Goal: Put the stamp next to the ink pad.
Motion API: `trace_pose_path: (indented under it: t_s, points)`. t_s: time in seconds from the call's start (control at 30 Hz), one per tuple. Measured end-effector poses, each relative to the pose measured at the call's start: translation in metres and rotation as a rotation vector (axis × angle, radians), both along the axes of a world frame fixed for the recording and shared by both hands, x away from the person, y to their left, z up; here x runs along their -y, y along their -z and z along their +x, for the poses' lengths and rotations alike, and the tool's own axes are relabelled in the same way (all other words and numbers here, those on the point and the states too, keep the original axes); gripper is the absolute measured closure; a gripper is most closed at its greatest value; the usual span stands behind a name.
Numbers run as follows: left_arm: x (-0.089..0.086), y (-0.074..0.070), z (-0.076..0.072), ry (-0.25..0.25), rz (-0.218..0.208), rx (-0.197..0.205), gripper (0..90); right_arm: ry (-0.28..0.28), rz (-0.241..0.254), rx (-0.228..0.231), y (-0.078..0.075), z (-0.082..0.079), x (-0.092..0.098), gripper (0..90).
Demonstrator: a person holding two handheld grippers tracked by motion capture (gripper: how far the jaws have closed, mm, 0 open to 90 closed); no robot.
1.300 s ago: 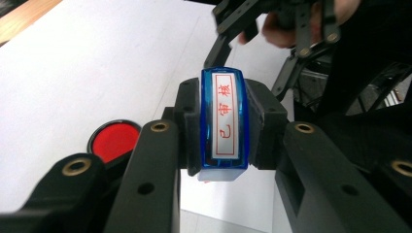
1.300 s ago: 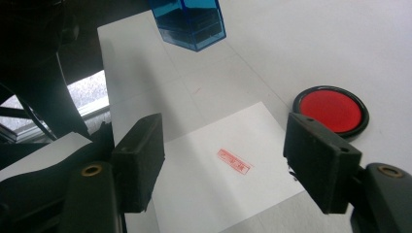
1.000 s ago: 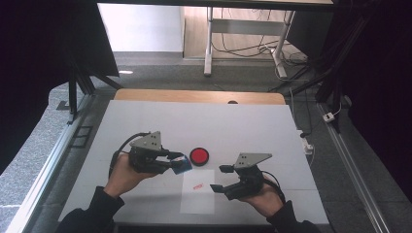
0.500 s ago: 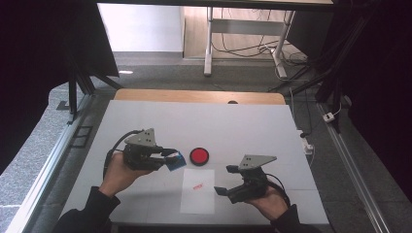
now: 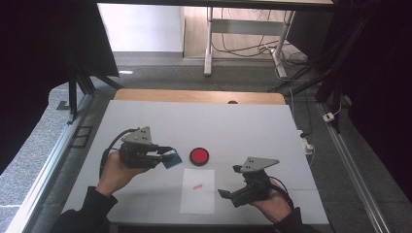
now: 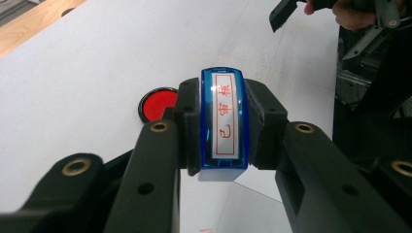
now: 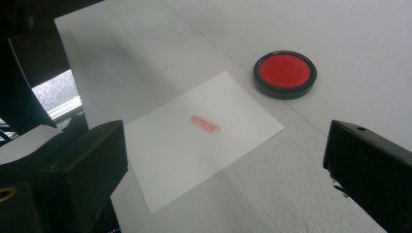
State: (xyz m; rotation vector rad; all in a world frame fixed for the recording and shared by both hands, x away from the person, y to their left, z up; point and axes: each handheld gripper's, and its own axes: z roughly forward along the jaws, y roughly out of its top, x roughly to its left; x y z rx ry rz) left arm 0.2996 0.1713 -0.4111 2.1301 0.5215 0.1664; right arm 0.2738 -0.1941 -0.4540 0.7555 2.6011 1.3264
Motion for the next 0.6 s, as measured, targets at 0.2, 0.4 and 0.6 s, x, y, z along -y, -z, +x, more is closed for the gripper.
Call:
trace_pose_path:
  t_s: [0.2, 0.4, 0.6]
  points:
    - [-0.004, 0.001, 0.001, -0.022, 0.007, -0.004, 69.7, 0.044, -0.026, 0.02, 0.003, -0.004, 0.007, 0.0]
    - [-0.01, 0.003, 0.002, -0.053, 0.012, -0.011, 69.7, 0.1, -0.052, 0.047, 0.004, -0.009, 0.017, 0.0]
    - [-0.017, 0.005, 0.004, -0.088, 0.024, -0.02, 69.7, 0.153, -0.083, 0.056, 0.006, -0.013, 0.028, 0.0]
